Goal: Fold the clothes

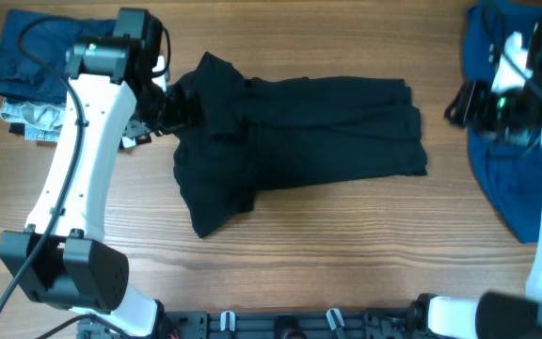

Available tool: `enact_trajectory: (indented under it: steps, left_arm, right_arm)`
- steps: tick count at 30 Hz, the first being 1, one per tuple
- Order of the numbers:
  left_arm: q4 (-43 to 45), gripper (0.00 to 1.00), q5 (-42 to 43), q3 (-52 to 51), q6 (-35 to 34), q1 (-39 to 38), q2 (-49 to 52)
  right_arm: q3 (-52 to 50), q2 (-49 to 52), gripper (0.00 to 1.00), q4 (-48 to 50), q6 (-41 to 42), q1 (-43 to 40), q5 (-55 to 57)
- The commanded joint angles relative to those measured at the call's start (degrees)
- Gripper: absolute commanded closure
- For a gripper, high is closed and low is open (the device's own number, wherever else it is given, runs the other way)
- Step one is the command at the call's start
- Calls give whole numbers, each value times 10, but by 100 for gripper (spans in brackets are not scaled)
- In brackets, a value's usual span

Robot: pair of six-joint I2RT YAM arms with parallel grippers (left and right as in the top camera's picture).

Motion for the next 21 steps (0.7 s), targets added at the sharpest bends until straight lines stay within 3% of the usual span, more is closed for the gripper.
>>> enact_trajectory:
  steps: [1,5,10,16,21]
  left_arm:
    - [36,2,14,-81,-78,2,-69]
    - [106,2,19,-210,-113,-5,-132]
    - [196,9,42,-336,-115,-35,-139]
    - [299,12,52,-471,-157,-54,-139]
    - [343,14,53,-509,-175,-54,-139]
  right_arm:
    - [-150,-89,33,57,52,-3,12]
    - [-281,-116,31,162,50,-3,12]
    - [-368,-88,31,277,50,-3,12]
    - [-402,-24,30,363,61,-3,8]
    - [-402,37,30,400,61,-3,8]
